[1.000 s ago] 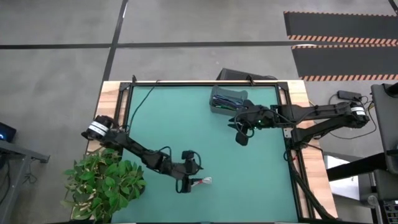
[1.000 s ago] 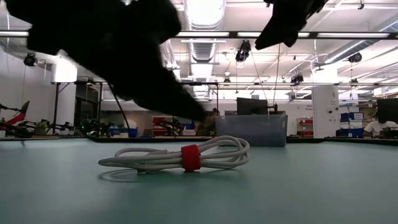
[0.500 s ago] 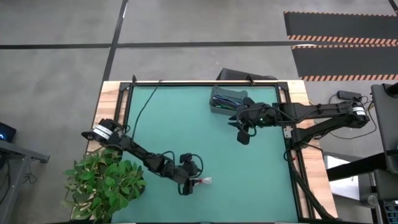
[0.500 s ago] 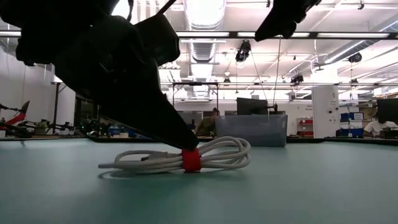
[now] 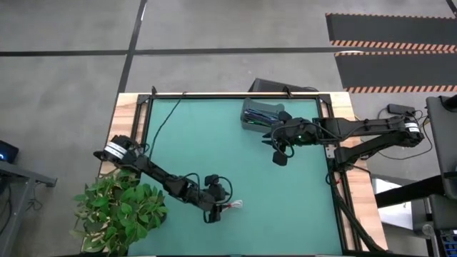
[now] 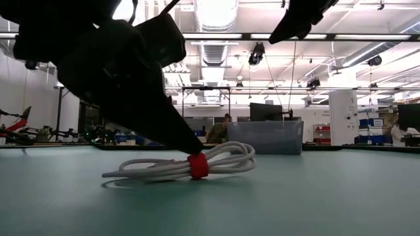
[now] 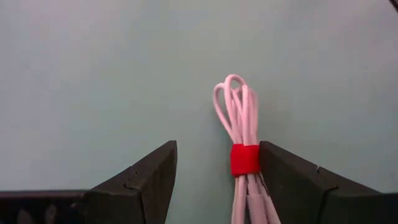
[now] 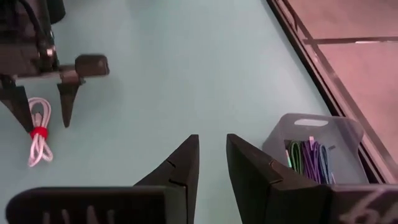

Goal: Pick and place USB-C Cables
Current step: Put the white cable into the black bin

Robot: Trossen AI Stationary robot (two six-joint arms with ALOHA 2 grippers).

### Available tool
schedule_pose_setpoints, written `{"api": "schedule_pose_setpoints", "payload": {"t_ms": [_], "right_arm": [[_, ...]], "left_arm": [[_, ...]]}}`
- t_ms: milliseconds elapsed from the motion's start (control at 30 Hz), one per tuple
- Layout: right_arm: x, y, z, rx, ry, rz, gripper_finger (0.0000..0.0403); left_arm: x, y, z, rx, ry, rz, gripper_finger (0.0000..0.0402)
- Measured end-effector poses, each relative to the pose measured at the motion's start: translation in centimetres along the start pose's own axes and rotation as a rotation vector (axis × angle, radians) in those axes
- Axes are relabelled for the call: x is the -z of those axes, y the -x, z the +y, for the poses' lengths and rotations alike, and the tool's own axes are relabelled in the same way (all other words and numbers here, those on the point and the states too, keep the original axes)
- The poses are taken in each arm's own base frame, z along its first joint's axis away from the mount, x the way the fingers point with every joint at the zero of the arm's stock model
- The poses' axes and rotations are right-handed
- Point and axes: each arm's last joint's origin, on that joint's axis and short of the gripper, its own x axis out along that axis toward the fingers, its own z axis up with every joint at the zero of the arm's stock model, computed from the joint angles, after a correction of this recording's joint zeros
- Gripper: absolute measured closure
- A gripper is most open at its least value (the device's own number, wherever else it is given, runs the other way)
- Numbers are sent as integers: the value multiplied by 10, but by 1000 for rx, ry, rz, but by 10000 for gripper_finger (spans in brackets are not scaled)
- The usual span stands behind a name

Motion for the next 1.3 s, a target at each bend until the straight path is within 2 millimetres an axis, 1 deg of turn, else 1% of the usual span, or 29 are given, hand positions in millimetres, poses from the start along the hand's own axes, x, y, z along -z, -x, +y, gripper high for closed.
{"api": "schedule_pose_setpoints", "payload": {"t_ms": [200,333,500,667,867,967,1133,1300], "right_arm": [[1,-1,0,0,15,4,329],[1,-1,0,0,27,4,334],[1,-1,0,0,30,3,332],[1,-1,0,0,26,3,328],[1,-1,0,1,19,4,335],[1,-1,0,0,19,4,334],[1,-1,0,1,23,4,327],[1,-1,0,1,24,5,327]], "left_arm": [[-6,5,2,-27,10,3,192],[-12,7,-5,8,4,-13,192],[-15,11,-8,34,14,-17,192],[-11,9,-8,29,6,11,192],[-9,8,-8,36,-2,32,192],[-5,8,-8,43,-8,45,192],[5,2,-6,46,9,86,192],[9,0,-6,45,26,94,195]]}}
